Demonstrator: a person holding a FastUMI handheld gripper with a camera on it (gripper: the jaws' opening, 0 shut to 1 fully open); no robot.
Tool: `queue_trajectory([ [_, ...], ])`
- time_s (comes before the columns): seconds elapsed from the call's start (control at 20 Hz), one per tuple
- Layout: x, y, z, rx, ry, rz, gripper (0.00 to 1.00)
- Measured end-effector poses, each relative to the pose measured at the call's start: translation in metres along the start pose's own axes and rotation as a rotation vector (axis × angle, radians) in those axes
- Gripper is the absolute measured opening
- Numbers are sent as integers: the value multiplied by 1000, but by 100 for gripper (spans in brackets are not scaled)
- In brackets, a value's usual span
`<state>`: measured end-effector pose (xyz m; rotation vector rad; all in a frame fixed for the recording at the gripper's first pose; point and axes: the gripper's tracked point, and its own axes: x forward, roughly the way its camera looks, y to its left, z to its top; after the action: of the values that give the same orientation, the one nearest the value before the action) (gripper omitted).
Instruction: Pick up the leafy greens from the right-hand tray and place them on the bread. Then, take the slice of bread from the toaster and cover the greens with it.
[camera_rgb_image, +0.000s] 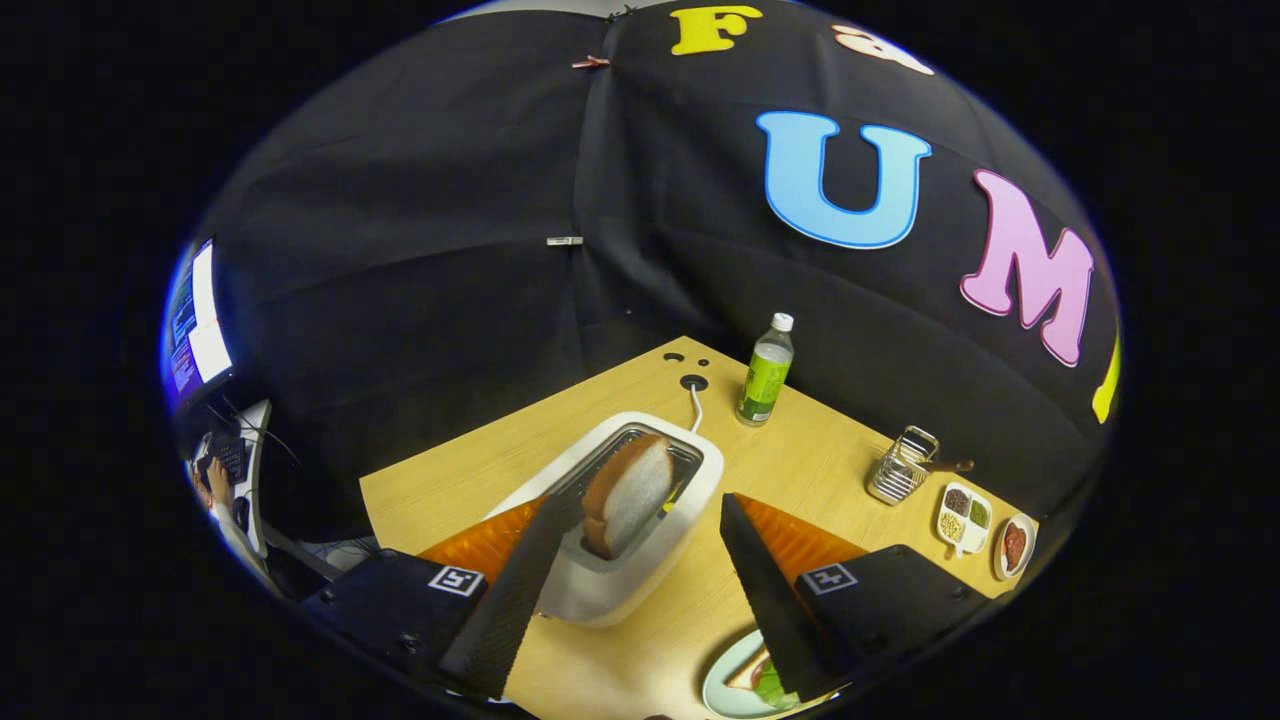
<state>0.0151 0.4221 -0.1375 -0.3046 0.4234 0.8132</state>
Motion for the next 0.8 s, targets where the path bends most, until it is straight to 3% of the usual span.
queue_trajectory([
  [0.6,76,9,-16,-28,93,-76,97],
  [0.8,81,11,-25,-35,127,-99,73],
])
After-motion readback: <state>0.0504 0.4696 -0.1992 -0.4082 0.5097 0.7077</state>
